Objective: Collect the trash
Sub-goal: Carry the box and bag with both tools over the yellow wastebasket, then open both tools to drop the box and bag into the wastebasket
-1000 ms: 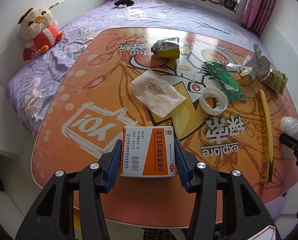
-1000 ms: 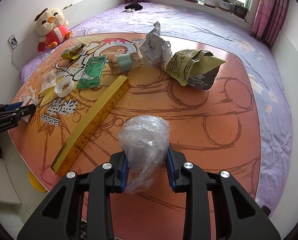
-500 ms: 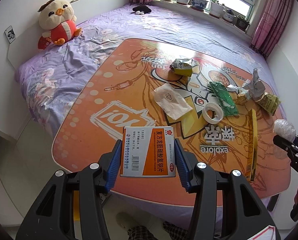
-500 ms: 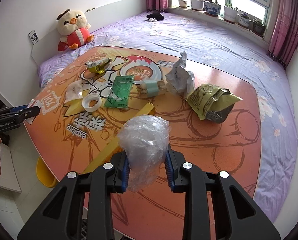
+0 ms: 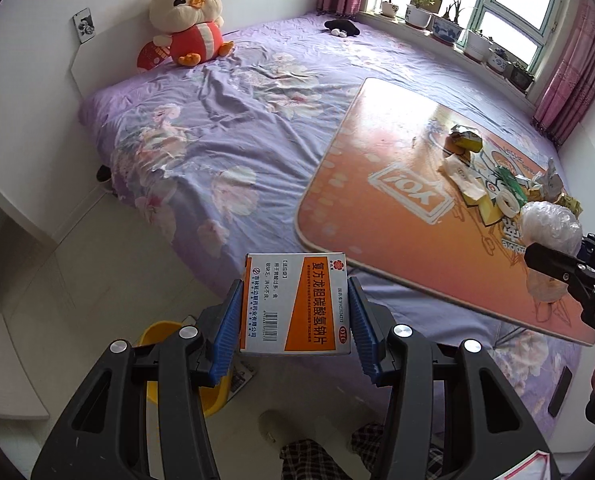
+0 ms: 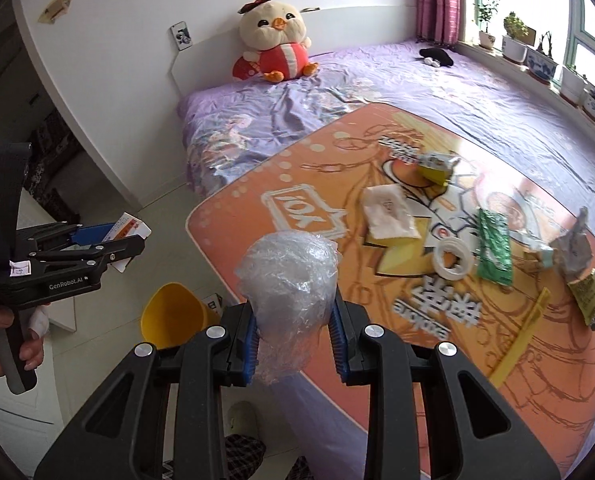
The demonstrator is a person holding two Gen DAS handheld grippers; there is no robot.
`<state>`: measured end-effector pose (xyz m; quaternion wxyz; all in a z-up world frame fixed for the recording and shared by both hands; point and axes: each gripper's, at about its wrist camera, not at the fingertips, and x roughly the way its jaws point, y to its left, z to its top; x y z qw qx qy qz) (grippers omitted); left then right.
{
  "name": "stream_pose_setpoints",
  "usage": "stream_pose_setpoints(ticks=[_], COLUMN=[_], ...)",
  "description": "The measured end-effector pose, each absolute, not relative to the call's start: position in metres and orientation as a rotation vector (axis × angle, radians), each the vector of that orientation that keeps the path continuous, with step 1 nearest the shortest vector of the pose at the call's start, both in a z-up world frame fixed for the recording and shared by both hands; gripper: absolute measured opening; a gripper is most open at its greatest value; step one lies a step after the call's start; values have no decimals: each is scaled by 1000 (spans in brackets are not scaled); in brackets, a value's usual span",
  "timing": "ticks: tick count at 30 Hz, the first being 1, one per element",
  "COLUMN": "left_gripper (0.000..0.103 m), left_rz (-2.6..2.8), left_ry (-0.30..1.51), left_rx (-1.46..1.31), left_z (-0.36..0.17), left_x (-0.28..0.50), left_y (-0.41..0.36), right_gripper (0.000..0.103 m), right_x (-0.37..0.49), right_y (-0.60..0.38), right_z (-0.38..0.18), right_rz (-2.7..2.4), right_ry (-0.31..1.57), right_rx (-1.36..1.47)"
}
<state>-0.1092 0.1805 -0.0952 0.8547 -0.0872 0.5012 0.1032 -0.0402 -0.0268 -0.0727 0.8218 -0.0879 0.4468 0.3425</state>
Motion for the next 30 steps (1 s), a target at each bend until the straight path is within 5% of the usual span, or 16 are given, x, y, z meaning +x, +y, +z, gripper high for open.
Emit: stream_pose_setpoints(ticks=[11,30], left_gripper=[50,50], left_rz=[321,449], left_ry=[1126,1378], left_rx=[-281,-459], left_z=[-158,-352], left_x=[-180,-232], left_y=[284,380], right_gripper=[32,32], right_x=[-94,-139], right_y=[128,290], right_z=[-123,-332], right_rz=[1013,1222], right_ry=[1004,1293], right_rx=[-328,-655])
